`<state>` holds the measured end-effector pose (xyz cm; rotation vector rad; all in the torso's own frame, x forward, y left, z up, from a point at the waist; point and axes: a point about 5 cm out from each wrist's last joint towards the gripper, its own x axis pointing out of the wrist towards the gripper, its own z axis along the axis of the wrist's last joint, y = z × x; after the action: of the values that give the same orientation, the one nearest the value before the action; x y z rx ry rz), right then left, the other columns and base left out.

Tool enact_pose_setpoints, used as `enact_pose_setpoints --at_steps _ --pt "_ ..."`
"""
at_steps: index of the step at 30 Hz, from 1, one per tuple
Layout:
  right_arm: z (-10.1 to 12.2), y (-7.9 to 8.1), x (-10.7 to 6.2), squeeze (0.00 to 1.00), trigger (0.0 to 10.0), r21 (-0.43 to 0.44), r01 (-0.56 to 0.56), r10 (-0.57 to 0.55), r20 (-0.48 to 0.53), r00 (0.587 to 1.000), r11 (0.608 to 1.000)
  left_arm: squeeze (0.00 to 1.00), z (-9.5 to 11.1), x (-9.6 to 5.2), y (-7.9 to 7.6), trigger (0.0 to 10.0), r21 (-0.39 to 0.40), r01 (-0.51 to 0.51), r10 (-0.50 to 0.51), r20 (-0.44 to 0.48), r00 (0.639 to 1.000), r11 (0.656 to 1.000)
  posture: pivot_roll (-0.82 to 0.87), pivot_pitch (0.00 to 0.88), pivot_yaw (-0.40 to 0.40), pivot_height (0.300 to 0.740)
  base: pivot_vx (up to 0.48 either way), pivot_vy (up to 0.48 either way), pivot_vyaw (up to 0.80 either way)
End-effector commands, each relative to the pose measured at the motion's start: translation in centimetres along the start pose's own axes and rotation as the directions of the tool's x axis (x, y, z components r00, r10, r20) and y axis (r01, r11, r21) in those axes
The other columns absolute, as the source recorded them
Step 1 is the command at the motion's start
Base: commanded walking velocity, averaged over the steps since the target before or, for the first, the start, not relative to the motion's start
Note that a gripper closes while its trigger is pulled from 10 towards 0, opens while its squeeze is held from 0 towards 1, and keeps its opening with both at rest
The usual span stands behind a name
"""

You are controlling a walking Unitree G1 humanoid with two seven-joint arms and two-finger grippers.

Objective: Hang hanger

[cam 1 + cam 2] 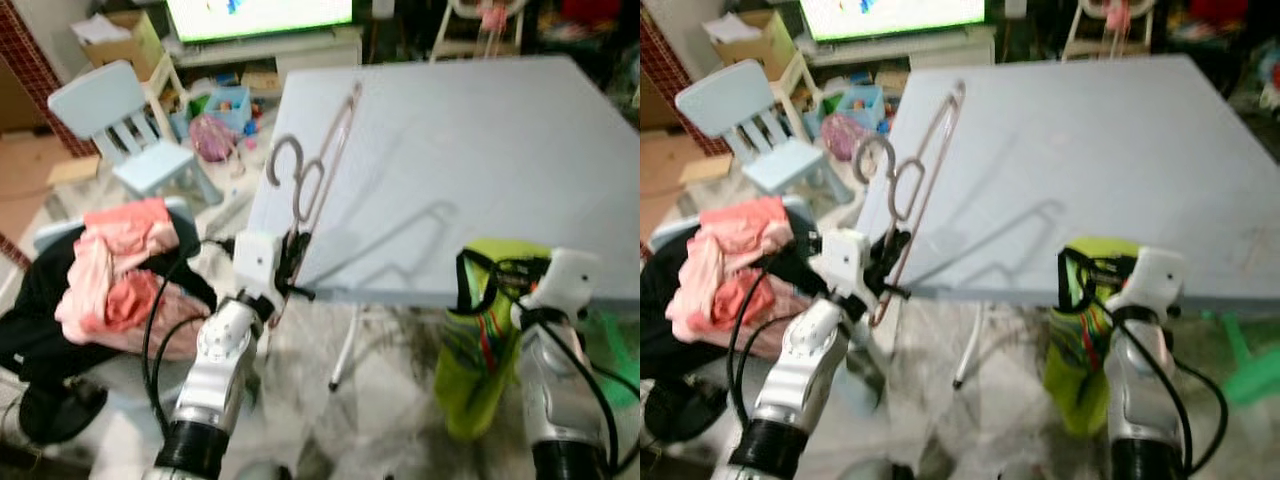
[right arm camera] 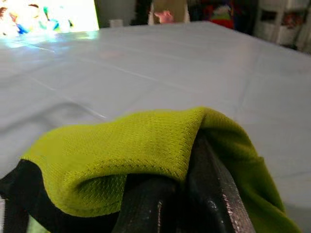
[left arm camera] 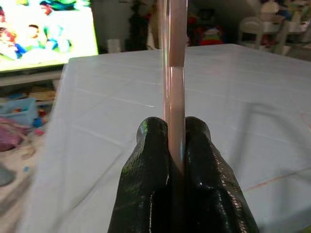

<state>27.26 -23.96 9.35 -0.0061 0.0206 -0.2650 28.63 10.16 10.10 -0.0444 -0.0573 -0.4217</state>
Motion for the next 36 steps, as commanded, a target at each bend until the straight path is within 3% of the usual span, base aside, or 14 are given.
enact_pose_setpoints --at_steps 1,11,17,22,25,27,31,36 --pt "1.1 -0.1 0.2 0.0 10.0 -0.005 0.004 -0.004 0.051 0.999 1.0 0.0 0.3 0.1 -0.1 10.0 -0.01 0.001 -0.001 0.014 1.0 1.0 -0.08 0.0 0.079 0.74 0.0 -0.472 0.0" --pt "1.0 0.6 0.2 0.0 10.0 -0.002 -0.027 0.027 0.048 0.998 1.0 0.0 0.4 0.1 -0.3 10.0 -0.035 -0.003 0.004 0.024 1.0 0.999 -0.08 0.0 0.074 0.74 0.0 -0.463 0.0" --pt "0.8 0.9 0.2 0.0 10.0 -0.001 -0.05 0.05 0.04 0.998 0.999 0.0 0.3 0.1 -0.4 10.0 -0.061 -0.052 0.052 0.011 0.999 0.997 -0.07 0.0 0.067 0.74 0.0 0.0 0.0" --pt "1.4 1.7 0.4 0.0 10.0 -0.017 -0.087 0.088 0.064 0.994 0.996 0.0 0.7 -0.1 0.9 10.0 -0.008 -0.141 0.141 0.029 0.99 0.99 -0.06 0.0 0.063 0.74 0.0 0.0 0.0" --pt "2.6 2.8 0.4 0.0 10.0 -0.041 -0.151 0.154 0.112 0.982 0.988 0.0 0.9 -0.4 1.9 10.0 0.001 -0.203 0.202 0.034 0.979 0.979 -0.06 0.0 0.065 0.74 0.0 0.0 0.0" --pt "4.6 4.2 0.3 0.0 10.0 -0.027 -0.221 0.222 0.186 0.957 0.975 0.0 0.8 -1.0 2.8 10.0 0.01 -0.257 0.257 0.025 0.966 0.966 -0.06 0.0 0.065 0.74 0.0 0.0 0.0" --pt "7.1 5.5 0.3 0.0 10.0 0.018 -0.28 0.265 0.268 0.926 0.96 0.0 0.7 -1.5 2.9 10.0 0.02 -0.254 0.254 0.028 0.967 0.967 -0.06 0.0 0.064 0.74 0.0 0.0 0.0" --pt "7.9 6.2 0.1 0.0 10.0 0.025 -0.328 0.307 0.296 0.904 0.944 0.0 0.9 -1.7 2.6 10.0 0.009 -0.244 0.243 0.041 0.969 0.97 -0.06 0.0 0.059 0.74 0.052 0.0 0.0"
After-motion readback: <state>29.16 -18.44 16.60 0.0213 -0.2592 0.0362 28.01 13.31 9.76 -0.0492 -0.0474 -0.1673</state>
